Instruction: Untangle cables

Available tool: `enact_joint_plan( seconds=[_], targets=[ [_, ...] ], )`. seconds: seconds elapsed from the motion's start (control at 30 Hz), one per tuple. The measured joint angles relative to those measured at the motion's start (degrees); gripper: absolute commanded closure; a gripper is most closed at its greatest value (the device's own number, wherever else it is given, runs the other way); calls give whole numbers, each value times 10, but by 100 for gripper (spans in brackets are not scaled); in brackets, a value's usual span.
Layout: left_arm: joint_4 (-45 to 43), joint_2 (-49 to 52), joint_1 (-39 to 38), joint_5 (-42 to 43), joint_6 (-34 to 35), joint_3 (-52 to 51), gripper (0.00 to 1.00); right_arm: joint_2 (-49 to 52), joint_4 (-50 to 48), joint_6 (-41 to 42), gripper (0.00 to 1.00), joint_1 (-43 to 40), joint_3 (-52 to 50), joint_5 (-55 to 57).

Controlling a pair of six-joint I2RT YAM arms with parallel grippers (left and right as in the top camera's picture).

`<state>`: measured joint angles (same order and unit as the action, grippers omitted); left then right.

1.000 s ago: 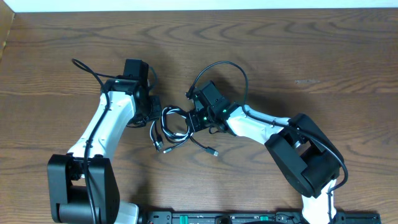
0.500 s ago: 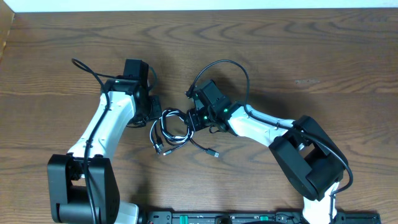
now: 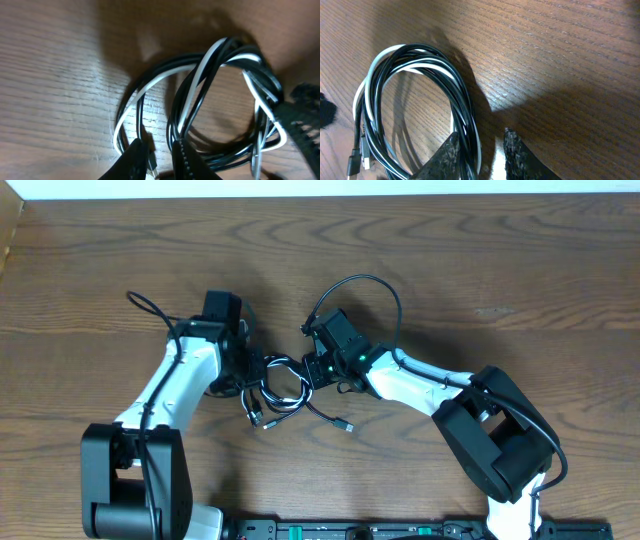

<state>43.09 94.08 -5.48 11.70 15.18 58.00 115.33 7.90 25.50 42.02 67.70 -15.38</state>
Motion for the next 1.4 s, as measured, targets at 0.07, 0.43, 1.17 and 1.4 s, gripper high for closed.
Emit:
enact_joint_plan(
  seconds=[0.07,0.43,1.17,1.4],
  targets=[
    [-14,0,0,4,3,-18,70,0,0,0,77,0,0,2],
    [-92,0,0,28,26,-64,63,0,6,0,88,0,0,21],
    [-132,0,0,120,30,-66,56,-1,12,25,99,-4,0,9],
    [-132,0,0,98,30,-66,57,-1,12,26,99,-5,0,5]
  ],
)
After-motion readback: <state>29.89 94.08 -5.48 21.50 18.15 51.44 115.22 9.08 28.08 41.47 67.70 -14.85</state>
